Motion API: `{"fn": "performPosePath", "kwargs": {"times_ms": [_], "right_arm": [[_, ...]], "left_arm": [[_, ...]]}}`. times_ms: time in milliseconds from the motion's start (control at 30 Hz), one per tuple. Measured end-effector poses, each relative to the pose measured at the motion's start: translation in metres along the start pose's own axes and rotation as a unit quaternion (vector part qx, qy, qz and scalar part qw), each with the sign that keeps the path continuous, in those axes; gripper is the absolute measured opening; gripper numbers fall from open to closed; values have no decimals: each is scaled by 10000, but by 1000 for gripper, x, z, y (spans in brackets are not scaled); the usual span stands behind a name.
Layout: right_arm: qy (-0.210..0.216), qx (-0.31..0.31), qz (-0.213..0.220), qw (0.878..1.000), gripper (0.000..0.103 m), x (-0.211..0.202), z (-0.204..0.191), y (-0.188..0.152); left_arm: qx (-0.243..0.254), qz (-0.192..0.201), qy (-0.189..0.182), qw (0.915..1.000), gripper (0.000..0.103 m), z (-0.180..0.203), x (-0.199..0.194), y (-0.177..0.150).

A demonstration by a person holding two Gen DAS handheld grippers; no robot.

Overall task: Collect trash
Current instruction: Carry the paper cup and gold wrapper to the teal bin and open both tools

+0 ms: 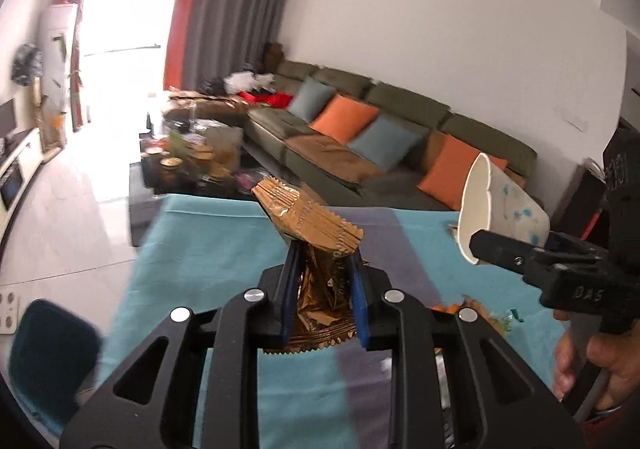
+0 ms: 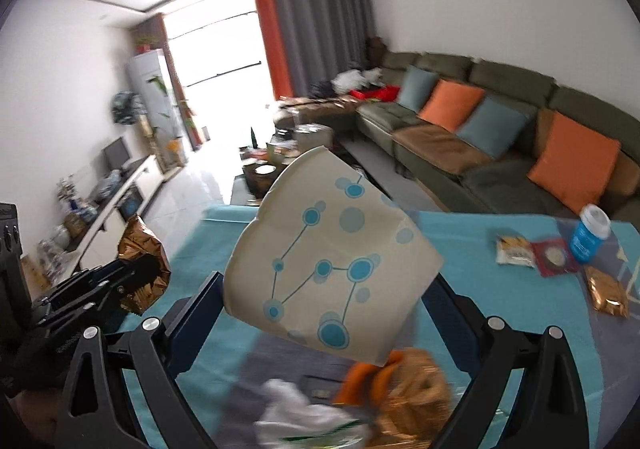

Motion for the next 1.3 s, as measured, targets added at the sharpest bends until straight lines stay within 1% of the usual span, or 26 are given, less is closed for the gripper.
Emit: {"fn": "performPosePath", "kwargs": {"times_ms": [67, 133, 200, 300, 467, 533, 667, 767, 833, 933, 1033, 1067, 1133, 1200, 1300], "right_arm": [[195, -192, 15, 9996, 94, -5, -22, -3], [405, -311, -24, 9987, 94, -5, -42, -6], [593, -482, -85, 9970, 94, -3, -67, -10], [859, -705, -201, 9936, 94, 6, -99, -17], [1309, -1063, -532, 9842, 94, 30, -156, -28], [1436, -1175, -663, 9804, 94, 42, -177, -32], [1722, -1446, -1090, 9683, 94, 72, -223, -47], [1835, -1637, -1404, 9591, 94, 97, -255, -55], [1926, -1732, -1644, 9518, 94, 114, -276, -62], [1952, -1825, -1875, 9452, 94, 133, -298, -74], [2016, -1944, -2232, 9337, 94, 156, -317, -91], [2028, -1940, -2308, 9317, 94, 159, -322, -97], [2102, -1863, -2572, 9246, 94, 173, -329, -103], [2129, -1767, -2687, 9226, 94, 182, -335, -108], [2167, -1666, -2950, 9156, 94, 193, -340, -114]], "left_arm": [[-71, 72, 208, 9997, 23, -15, -20, -4], [-190, 143, 335, 9992, 23, -30, -38, -8], [-233, 212, 597, 9977, 23, -46, -56, -13], [-361, 200, 897, 9951, 24, -75, -80, -24], [-635, 58, 1415, 9879, 24, -127, -111, -46], [-737, -15, 1663, 9833, 24, -149, -123, -57], [-1012, -185, 1969, 9750, 24, -192, -140, -81], [-1161, -342, 2132, 9695, 25, -218, -149, -101], [-1319, -452, 2175, 9661, 25, -234, -155, -116], [-1466, -589, 2281, 9607, 25, -256, -157, -133], [-1651, -758, 2282, 9565, 27, -279, -152, -146], [-1679, -802, 2232, 9568, 27, -281, -147, -147], [-1757, -866, 2268, 9540, 27, -294, -138, -151], [-1869, -1017, 2192, 9522, 28, -306, -131, -163], [-2002, -1230, 2105, 9489, 29, -319, -115, -176]]}}
Point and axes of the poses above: each gripper's, at about its wrist camera, not at the fingertips, and x roughly the way its jaws point, z to its right, y to its top, the point moved 2 cm from there along x, roughly the way its jaws point, and after that the axes turned 9 degrees about x, right-handed, at the moved point
